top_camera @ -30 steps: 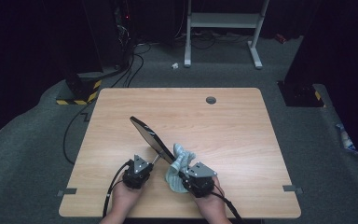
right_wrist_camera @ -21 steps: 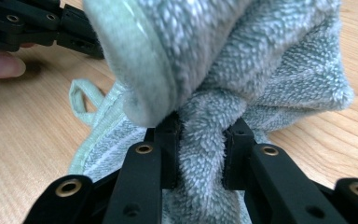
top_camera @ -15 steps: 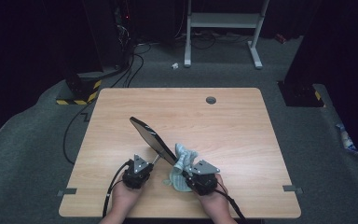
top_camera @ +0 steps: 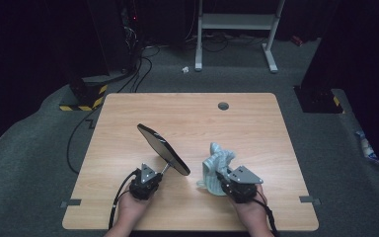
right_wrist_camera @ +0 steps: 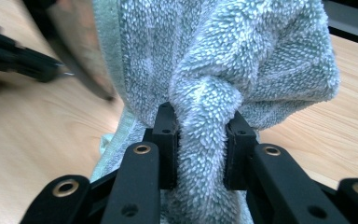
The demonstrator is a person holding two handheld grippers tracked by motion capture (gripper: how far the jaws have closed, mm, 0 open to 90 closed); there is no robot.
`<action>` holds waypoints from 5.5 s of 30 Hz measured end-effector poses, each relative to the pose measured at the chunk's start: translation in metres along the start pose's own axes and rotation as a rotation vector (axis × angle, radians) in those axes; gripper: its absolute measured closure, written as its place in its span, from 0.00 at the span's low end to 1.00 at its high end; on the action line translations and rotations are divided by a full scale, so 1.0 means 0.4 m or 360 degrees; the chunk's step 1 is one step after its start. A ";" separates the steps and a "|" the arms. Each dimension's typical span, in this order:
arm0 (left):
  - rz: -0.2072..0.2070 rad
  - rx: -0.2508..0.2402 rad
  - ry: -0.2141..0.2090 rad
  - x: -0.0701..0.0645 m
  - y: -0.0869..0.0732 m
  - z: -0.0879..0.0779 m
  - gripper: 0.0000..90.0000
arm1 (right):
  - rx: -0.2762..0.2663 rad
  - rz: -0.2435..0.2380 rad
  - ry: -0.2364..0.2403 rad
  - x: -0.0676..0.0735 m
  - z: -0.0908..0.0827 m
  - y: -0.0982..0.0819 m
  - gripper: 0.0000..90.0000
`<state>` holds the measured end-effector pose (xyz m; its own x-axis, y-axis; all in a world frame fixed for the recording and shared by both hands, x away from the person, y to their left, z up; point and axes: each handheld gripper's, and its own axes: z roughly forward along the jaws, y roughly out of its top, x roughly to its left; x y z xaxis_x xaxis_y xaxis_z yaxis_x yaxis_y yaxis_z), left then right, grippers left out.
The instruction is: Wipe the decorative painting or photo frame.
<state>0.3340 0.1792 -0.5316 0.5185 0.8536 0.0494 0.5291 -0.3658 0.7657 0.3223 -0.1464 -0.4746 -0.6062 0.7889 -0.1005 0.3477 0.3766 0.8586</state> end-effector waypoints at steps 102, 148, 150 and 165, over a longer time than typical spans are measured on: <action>-0.0100 0.0007 -0.0038 0.045 -0.018 -0.020 0.70 | 0.0226 0.0275 -0.0420 -0.195 -0.018 -0.106 0.27; -0.0266 0.0001 0.0152 0.154 0.005 0.021 0.72 | 0.0298 0.0240 -0.0422 -0.170 -0.044 -0.140 0.28; -0.0260 0.0004 0.0167 0.156 0.007 0.024 0.72 | 0.0298 0.0240 -0.0423 -0.169 -0.045 -0.141 0.28; -0.0253 0.0014 0.0193 0.160 0.000 0.014 0.69 | 0.0296 0.0244 -0.0412 -0.164 -0.048 -0.142 0.28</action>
<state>0.3709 0.2316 -0.5320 0.3436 0.9391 0.0053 0.6041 -0.2253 0.7644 0.3284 -0.2288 -0.5072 -0.3437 0.9311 -0.1222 0.5591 0.3074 0.7700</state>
